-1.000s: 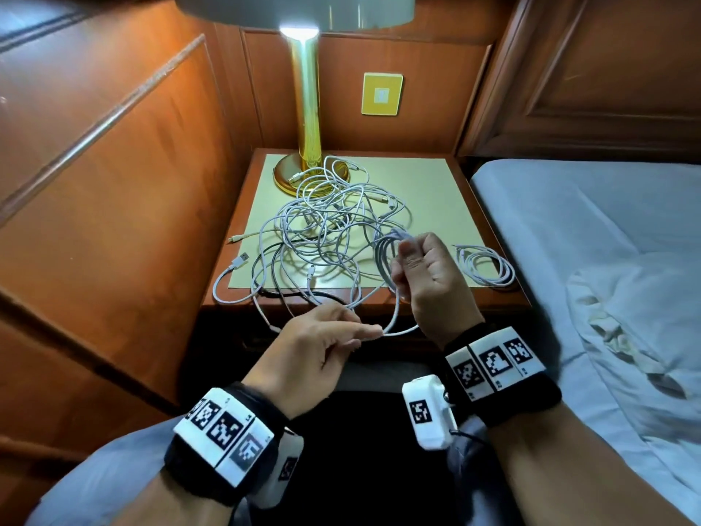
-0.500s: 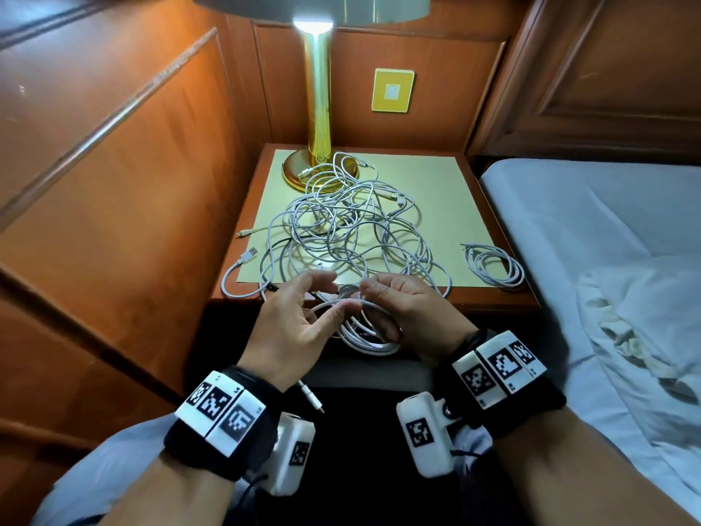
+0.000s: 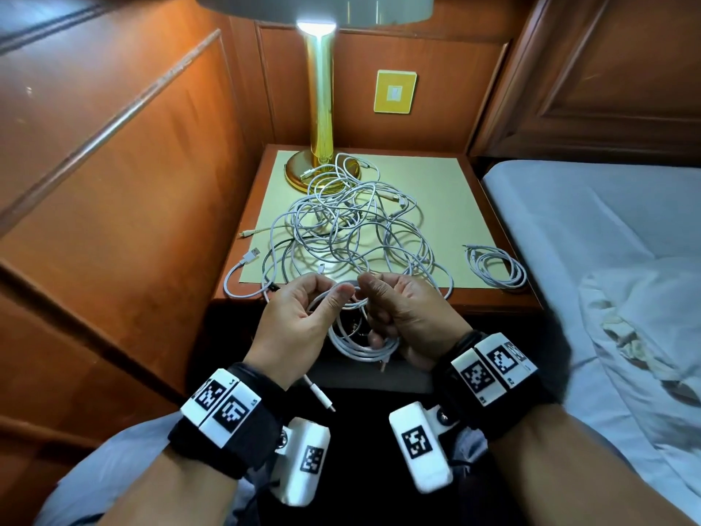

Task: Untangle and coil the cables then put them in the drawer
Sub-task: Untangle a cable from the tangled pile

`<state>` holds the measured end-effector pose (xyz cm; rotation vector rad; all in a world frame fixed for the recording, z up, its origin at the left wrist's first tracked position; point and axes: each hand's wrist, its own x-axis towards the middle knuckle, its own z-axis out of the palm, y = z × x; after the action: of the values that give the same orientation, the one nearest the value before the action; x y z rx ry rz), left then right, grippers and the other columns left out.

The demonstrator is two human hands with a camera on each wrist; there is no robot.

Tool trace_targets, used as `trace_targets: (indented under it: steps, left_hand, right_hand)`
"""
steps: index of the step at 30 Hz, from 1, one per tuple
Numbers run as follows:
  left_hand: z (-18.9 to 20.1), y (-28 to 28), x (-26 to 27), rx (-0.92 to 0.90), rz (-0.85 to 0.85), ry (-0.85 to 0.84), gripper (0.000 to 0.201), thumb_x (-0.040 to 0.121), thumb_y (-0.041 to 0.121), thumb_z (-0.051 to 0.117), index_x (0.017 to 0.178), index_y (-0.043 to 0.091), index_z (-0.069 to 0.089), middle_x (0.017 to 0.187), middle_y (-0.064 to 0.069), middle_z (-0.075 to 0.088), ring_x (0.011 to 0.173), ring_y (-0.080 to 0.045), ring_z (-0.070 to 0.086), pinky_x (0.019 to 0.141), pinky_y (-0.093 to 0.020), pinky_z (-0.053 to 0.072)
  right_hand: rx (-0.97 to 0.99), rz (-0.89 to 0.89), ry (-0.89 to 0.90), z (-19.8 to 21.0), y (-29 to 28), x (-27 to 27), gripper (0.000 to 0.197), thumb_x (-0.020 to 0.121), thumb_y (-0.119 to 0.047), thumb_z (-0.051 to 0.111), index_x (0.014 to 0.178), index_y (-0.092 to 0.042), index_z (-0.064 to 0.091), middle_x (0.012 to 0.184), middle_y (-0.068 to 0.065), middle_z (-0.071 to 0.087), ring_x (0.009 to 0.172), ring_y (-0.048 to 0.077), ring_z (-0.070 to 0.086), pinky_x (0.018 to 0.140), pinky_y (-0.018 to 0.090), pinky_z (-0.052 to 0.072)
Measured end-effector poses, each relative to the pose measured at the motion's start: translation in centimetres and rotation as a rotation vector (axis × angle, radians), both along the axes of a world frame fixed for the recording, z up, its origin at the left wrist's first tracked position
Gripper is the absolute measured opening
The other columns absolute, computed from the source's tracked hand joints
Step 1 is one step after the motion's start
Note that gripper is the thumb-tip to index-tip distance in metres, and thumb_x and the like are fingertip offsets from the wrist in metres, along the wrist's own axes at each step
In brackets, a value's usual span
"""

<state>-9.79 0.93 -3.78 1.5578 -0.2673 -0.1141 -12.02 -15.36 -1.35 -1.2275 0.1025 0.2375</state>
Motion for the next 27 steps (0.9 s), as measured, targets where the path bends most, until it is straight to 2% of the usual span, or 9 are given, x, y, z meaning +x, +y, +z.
trace_targets:
  steps: [3, 6, 9, 11, 13, 15, 20, 23, 27]
  left_hand:
    - [-0.1, 0.1, 0.1, 0.027, 0.033, -0.002, 0.032, 0.080, 0.057, 0.068, 0.088, 0.025, 0.069, 0.084, -0.006, 0.072, 0.077, -0.026, 0.067, 0.077, -0.047, 0.053]
    - [-0.3, 0.8, 0.6, 0.128, 0.043, -0.076, 0.007, 0.091, 0.034, 0.067, 0.092, 0.028, 0.071, 0.073, 0.010, 0.065, 0.061, -0.005, 0.057, 0.062, -0.024, 0.047]
    - [0.1, 1.8, 0.9, 0.348, 0.126, -0.242, 0.014, 0.097, 0.015, 0.063, 0.102, 0.023, 0.075, 0.092, 0.009, 0.072, 0.086, 0.000, 0.066, 0.077, -0.010, 0.045]
    - [0.7, 2.0, 0.9, 0.354, 0.125, -0.298, 0.013, 0.095, 0.026, 0.068, 0.106, 0.025, 0.073, 0.095, 0.006, 0.072, 0.087, -0.004, 0.066, 0.078, -0.011, 0.047]
    - [0.8, 2.0, 0.9, 0.328, 0.094, -0.336, 0.033, 0.086, 0.046, 0.070, 0.112, 0.024, 0.068, 0.085, 0.006, 0.067, 0.073, -0.008, 0.063, 0.071, -0.017, 0.050]
    - [0.8, 1.9, 0.8, 0.330, 0.107, -0.397, 0.044, 0.084, 0.052, 0.069, 0.115, 0.020, 0.066, 0.082, 0.007, 0.065, 0.071, -0.008, 0.062, 0.071, -0.019, 0.051]
    - [1.0, 1.7, 1.1, 0.428, 0.264, -0.600, 0.021, 0.097, 0.024, 0.064, 0.109, 0.010, 0.074, 0.093, 0.003, 0.067, 0.085, 0.006, 0.058, 0.077, -0.006, 0.041]
    - [0.7, 2.1, 1.5, 0.474, 0.270, -0.520, 0.019, 0.097, 0.024, 0.064, 0.108, 0.014, 0.076, 0.084, 0.010, 0.053, 0.078, -0.003, 0.053, 0.070, -0.003, 0.036]
    - [-0.4, 1.9, 1.5, 0.539, 0.182, -0.278, 0.014, 0.095, 0.020, 0.067, 0.104, 0.016, 0.077, 0.092, 0.001, 0.067, 0.087, -0.011, 0.063, 0.079, -0.011, 0.046]
  right_hand:
    - [0.037, -0.019, 0.025, -0.1, -0.1, 0.1, 0.024, 0.100, -0.024, 0.054, 0.081, -0.008, 0.056, 0.052, -0.002, 0.028, 0.040, 0.008, 0.025, 0.035, 0.018, 0.028]
    - [0.055, -0.095, 0.064, -0.1, -0.6, 0.6, 0.026, 0.100, -0.026, 0.054, 0.078, -0.013, 0.046, 0.052, -0.003, 0.025, 0.038, 0.006, 0.020, 0.035, 0.016, 0.023]
    - [0.043, -0.158, 0.065, 0.2, -1.3, 1.0, 0.035, 0.096, -0.029, 0.059, 0.071, -0.018, 0.039, 0.054, -0.002, 0.022, 0.039, 0.008, 0.019, 0.036, 0.016, 0.021]
    - [0.020, -0.172, 0.049, 0.3, -1.6, 1.1, 0.038, 0.094, -0.029, 0.062, 0.066, -0.020, 0.039, 0.055, -0.001, 0.022, 0.039, 0.008, 0.020, 0.037, 0.017, 0.021]
    - [-0.004, -0.181, 0.042, 0.4, -1.7, 1.1, 0.037, 0.094, -0.028, 0.064, 0.066, -0.020, 0.042, 0.056, 0.000, 0.023, 0.039, 0.009, 0.021, 0.037, 0.017, 0.022]
    - [-0.043, -0.192, 0.041, 0.3, -1.8, 1.1, 0.036, 0.096, -0.028, 0.062, 0.067, -0.020, 0.042, 0.057, 0.001, 0.022, 0.040, 0.010, 0.019, 0.038, 0.018, 0.021]
    - [-0.066, -0.153, 0.048, 0.2, -1.7, 1.1, 0.037, 0.101, -0.033, 0.055, 0.066, -0.021, 0.045, 0.055, 0.001, 0.020, 0.042, 0.010, 0.017, 0.040, 0.016, 0.020]
    - [-0.046, -0.072, 0.033, 0.4, -1.7, 0.9, 0.039, 0.100, -0.036, 0.050, 0.068, -0.020, 0.035, 0.055, -0.002, 0.020, 0.042, 0.010, 0.015, 0.040, 0.016, 0.021]
    - [-0.013, 0.015, 0.002, 0.3, -1.1, 0.4, 0.037, 0.092, -0.043, 0.052, 0.069, -0.022, 0.032, 0.058, 0.000, 0.016, 0.045, 0.009, 0.013, 0.043, 0.018, 0.017]
